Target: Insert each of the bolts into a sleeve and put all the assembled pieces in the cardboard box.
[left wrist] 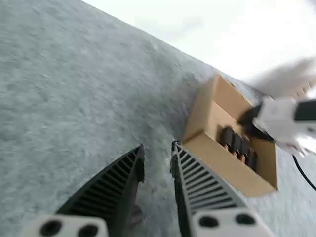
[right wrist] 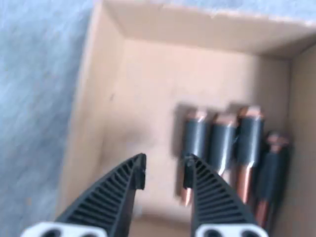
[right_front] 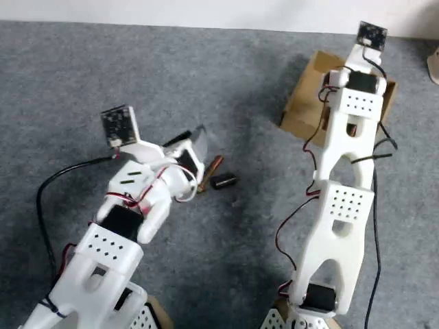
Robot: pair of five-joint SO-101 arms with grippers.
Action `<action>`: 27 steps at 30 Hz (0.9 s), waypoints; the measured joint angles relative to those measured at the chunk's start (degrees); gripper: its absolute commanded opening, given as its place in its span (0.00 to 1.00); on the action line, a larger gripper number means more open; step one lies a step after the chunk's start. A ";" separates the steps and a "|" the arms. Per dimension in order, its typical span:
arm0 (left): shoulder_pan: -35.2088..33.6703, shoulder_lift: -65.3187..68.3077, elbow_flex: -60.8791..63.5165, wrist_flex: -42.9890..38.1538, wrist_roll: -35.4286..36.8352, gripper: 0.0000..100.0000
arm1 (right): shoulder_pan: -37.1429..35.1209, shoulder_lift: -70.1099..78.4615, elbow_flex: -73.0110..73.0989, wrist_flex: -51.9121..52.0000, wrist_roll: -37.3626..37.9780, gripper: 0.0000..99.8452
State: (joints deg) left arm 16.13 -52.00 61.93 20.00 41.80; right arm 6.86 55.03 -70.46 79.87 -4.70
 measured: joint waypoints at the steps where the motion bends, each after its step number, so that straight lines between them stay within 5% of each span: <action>1: -0.88 0.00 -0.62 0.00 0.00 0.10 | -0.79 0.00 -1.49 2.90 0.26 0.12; 11: -8.62 0.00 -7.21 15.56 0.00 0.10 | -7.21 0.00 -16.62 19.60 7.82 0.12; 27: -23.47 0.00 5.71 16.18 -3.08 0.10 | -11.25 -0.09 -9.23 20.22 20.04 0.12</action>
State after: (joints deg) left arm -7.34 -52.00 67.65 36.18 38.73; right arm -4.40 54.95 -79.69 100.09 15.34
